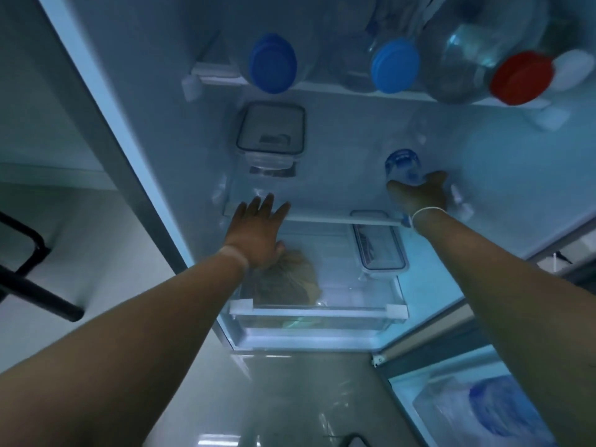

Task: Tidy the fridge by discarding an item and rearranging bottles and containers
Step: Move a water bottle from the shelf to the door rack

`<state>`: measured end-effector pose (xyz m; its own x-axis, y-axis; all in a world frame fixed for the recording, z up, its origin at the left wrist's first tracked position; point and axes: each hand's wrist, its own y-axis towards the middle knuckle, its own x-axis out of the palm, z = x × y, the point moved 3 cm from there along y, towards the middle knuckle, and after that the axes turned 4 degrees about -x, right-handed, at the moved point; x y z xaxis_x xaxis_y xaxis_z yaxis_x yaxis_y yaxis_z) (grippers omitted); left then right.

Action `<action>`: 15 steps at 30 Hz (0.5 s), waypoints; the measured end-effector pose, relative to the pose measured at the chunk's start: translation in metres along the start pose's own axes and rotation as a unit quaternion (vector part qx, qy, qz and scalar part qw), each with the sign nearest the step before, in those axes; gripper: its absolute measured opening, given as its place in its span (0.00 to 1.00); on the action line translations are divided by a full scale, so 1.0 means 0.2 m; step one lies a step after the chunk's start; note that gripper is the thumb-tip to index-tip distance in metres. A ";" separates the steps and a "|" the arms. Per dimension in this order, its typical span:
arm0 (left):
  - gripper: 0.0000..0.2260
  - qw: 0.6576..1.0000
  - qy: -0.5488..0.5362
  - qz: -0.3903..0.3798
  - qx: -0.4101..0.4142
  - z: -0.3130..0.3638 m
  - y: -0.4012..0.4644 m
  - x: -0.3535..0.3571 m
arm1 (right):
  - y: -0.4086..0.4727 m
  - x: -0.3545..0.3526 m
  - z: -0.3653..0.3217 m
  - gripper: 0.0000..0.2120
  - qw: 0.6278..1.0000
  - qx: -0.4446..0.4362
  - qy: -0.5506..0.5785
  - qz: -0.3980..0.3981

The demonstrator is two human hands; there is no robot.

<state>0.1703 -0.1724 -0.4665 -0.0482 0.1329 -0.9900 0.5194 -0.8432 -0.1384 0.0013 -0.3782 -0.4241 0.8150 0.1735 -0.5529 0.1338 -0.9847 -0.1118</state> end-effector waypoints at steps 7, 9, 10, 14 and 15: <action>0.32 0.998 -0.009 -0.064 -0.002 0.01 -0.10 -0.09 | -0.21 -0.11 0.03 0.22 0.981 0.068 0.177 -0.033; 0.32 0.998 0.003 -0.069 -0.001 0.04 -0.17 -0.10 | -0.30 -0.16 0.05 0.22 0.975 0.082 0.200 -0.057; 0.31 0.997 0.007 -0.071 0.001 0.05 -0.21 -0.12 | -0.35 -0.20 0.07 0.21 0.973 0.084 0.205 -0.061; 0.31 0.998 -0.005 -0.064 0.013 0.13 -0.36 -0.25 | -0.56 -0.33 0.11 0.21 0.974 0.075 0.200 -0.069; 0.31 0.998 -0.011 -0.062 0.017 0.14 -0.40 -0.28 | -0.61 -0.35 0.12 0.20 0.974 0.076 0.202 -0.072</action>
<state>0.1072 -0.1282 -0.4004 -0.1280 0.2258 -0.9657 0.4793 -0.8384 -0.2596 -0.0865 -0.2695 -0.3914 0.9534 0.2578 -0.1569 0.2022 -0.9317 -0.3019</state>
